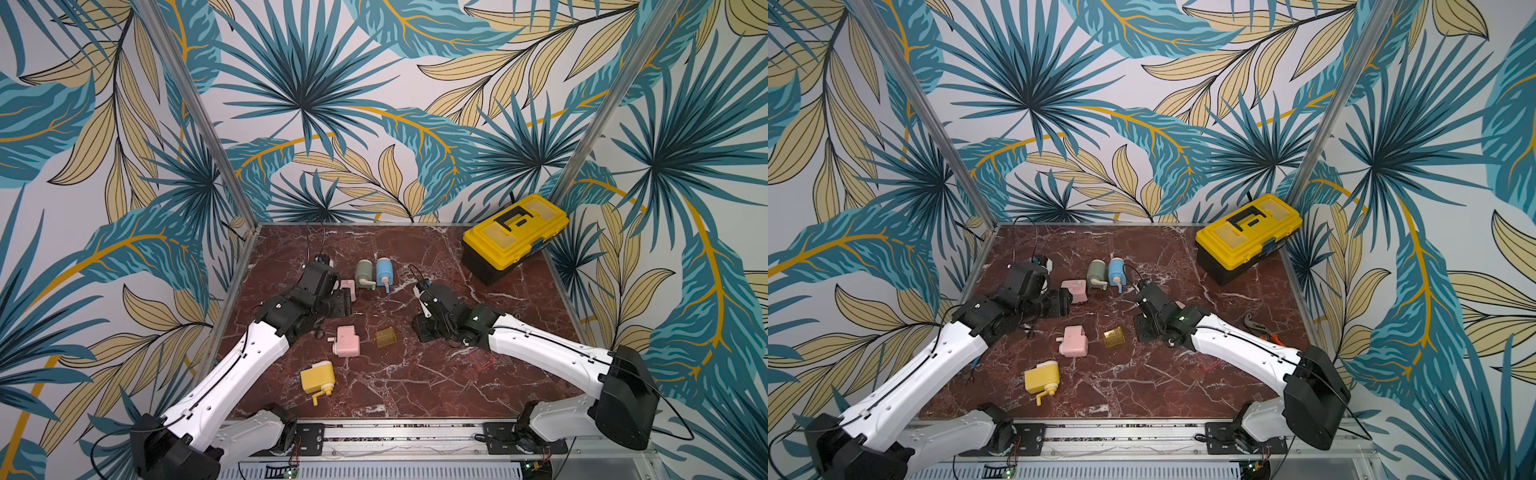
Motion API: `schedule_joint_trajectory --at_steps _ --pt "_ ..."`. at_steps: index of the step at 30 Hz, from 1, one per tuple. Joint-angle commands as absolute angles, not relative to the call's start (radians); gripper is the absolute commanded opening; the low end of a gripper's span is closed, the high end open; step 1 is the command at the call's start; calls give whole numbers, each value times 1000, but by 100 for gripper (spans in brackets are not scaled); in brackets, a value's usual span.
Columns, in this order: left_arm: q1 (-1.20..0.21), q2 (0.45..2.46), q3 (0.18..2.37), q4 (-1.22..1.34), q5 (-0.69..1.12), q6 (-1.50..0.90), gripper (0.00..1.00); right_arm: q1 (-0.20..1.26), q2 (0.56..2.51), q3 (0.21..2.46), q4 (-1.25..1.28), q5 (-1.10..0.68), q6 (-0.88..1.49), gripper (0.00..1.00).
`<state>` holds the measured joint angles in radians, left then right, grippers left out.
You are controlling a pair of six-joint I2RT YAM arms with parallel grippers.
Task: Put the tray back into the pencil sharpener
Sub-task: Pick up the container from the center of the board.
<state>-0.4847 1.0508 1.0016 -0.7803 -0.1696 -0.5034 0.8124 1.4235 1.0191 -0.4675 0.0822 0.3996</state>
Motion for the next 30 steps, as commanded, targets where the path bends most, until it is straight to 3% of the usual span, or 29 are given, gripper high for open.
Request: schedule_joint_trajectory --at_steps 1,11,21,30 --pt "-492 951 924 -763 -232 -587 76 812 1459 1043 -425 -14 288 47" --pt "-491 775 804 -759 -270 -717 77 811 1525 1026 -281 -146 -369 64" --pt "-491 731 789 -761 -330 -855 77 853 1551 935 -44 -145 -919 62" --pt "-491 709 750 -761 -382 -969 77 910 1638 870 117 -17 -1098 59"
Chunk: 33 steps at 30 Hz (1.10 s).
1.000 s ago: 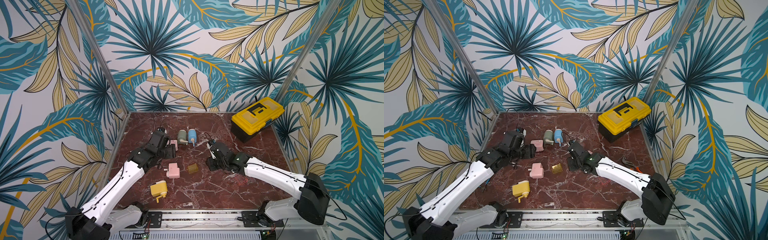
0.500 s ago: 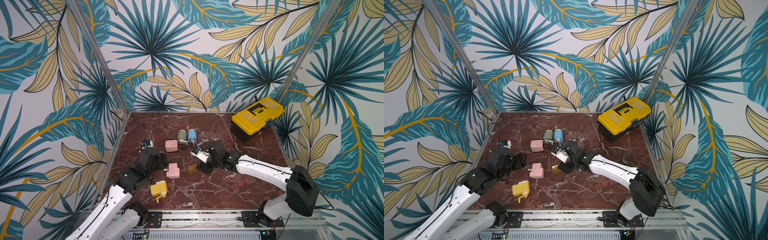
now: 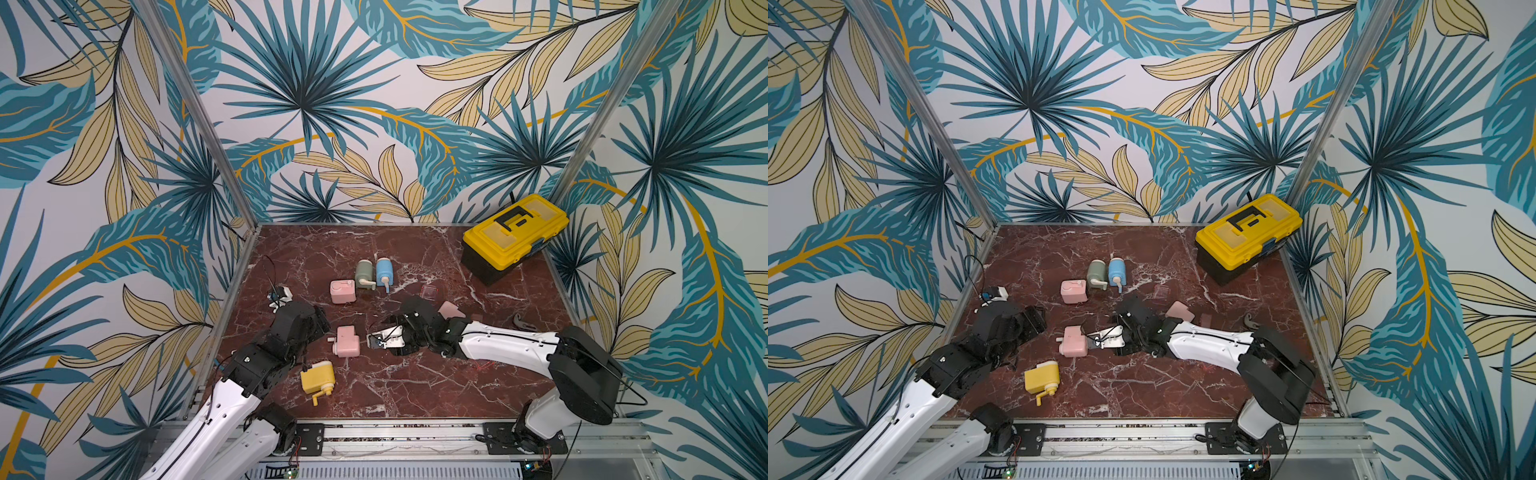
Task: Put the tray back into the pencil sharpener
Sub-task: Pick up the container from the center of the board.
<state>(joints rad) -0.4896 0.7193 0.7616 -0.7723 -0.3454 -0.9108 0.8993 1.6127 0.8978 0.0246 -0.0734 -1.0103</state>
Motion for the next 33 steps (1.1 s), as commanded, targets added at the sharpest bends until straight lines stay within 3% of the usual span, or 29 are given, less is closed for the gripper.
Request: schedule_joint_trajectory --at_steps 1,9,18,33 --pt "-491 710 746 -762 -388 -988 77 913 1648 864 130 -9 -1105 59" --pt "-492 696 723 -762 -445 -1166 77 935 1722 814 259 65 -1140 55" --pt "-490 683 731 -764 -480 -1188 79 956 1803 790 426 173 -1168 48" --pt "-489 682 745 -764 -486 -1171 79 970 1876 793 532 226 -1180 24"
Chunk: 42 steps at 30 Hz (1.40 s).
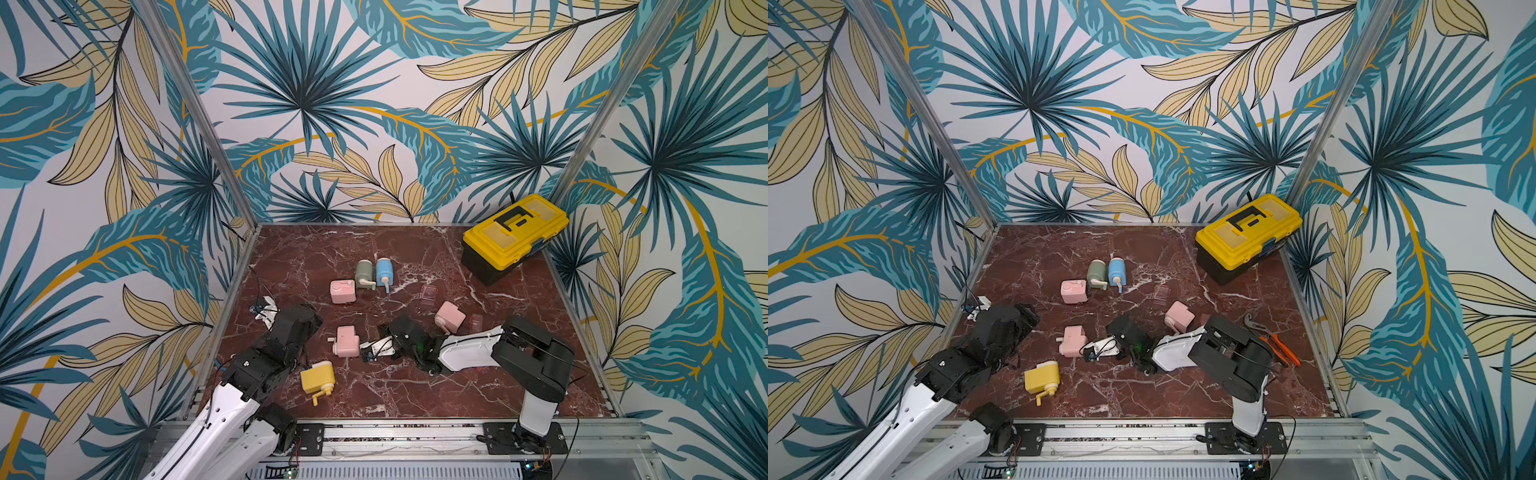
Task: Put the tray back into the pencil sharpener
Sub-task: Pick up the container from the center of the board, then place the container at the center of the board.
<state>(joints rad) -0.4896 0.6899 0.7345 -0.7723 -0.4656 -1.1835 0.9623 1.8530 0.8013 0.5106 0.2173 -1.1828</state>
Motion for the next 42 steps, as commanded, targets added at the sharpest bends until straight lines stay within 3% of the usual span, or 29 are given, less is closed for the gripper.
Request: schedule_joint_trajectory --at_steps 1,10,15,20,25,42 --pt "-489 681 745 -764 -485 -1168 79 971 1878 794 537 227 -1179 22" --pt "-490 681 762 -764 -501 -1131 79 979 1813 809 476 247 -1101 0" --pt "-489 684 770 -766 -506 -1099 79 979 1653 844 160 187 -914 0" --pt "-490 684 761 -765 -512 -1089 79 977 1519 896 -310 -59 -739 0" --pt "-489 687 749 -765 -508 -1085 79 975 1483 912 -529 -212 -646 0" --pt "-489 693 732 -765 -413 -1068 80 936 1707 1048 -609 -199 -695 0"
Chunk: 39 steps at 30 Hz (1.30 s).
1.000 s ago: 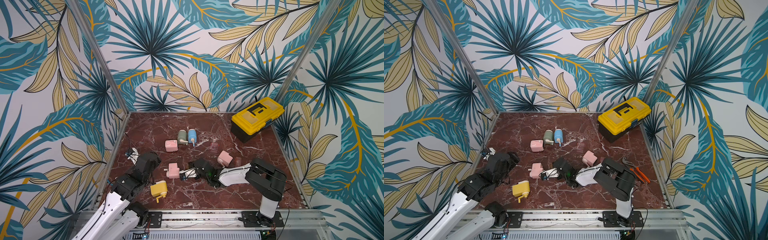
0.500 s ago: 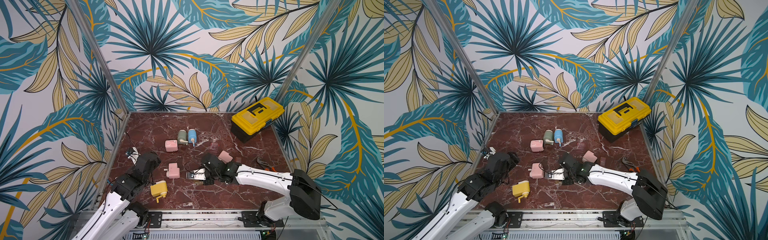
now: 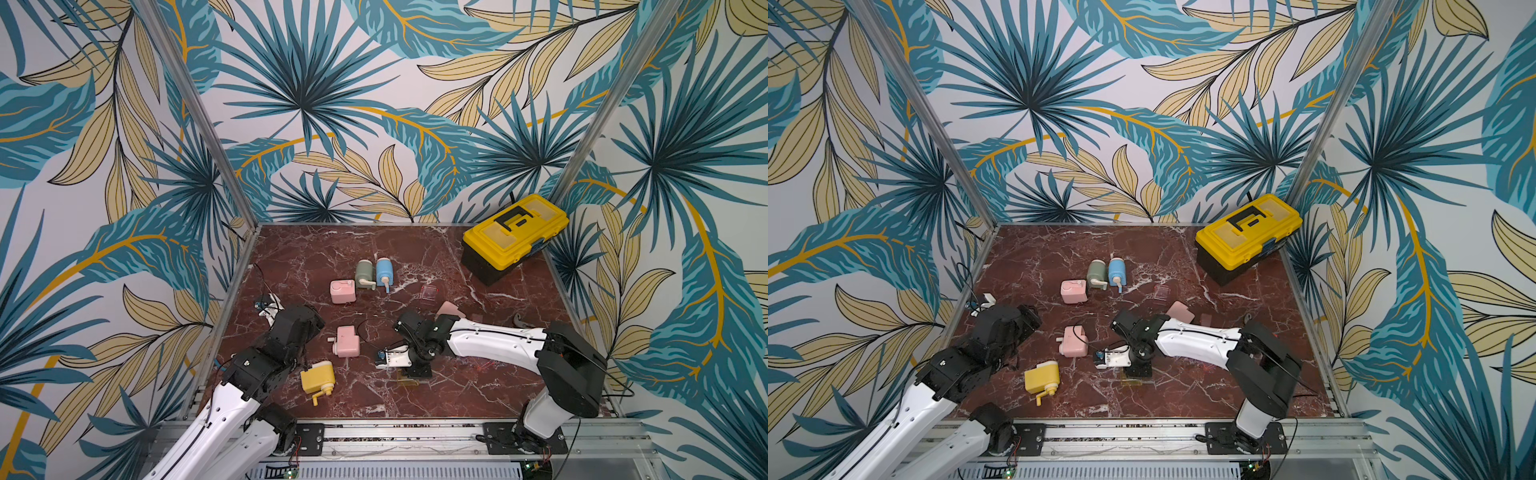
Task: Put the tray back into the pencil sharpener
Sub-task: Place the container at the center of the board.
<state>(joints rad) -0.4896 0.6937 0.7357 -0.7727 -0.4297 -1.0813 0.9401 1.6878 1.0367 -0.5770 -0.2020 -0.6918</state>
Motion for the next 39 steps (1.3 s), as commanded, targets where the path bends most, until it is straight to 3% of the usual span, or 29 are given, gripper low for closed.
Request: schedule_joint_trajectory --at_steps 1,15,23,29,33,39 --pt "-489 696 732 -765 -411 -1068 80 936 1715 1052 -605 -193 -698 1" --pt "-488 744 747 -774 -357 -1045 80 921 1761 1078 -626 -140 -702 29" --pt "-487 819 776 -790 -323 -1046 80 918 1743 1080 -609 -120 -686 40" --pt "-473 833 784 -888 -273 -1074 80 916 1618 1072 -574 -138 -606 49" --pt "-471 868 821 -1017 -231 -1081 94 917 1513 1043 -523 -106 -463 50" --pt "-493 946 800 -1060 -113 -1095 95 917 1328 915 -366 -52 -185 50"
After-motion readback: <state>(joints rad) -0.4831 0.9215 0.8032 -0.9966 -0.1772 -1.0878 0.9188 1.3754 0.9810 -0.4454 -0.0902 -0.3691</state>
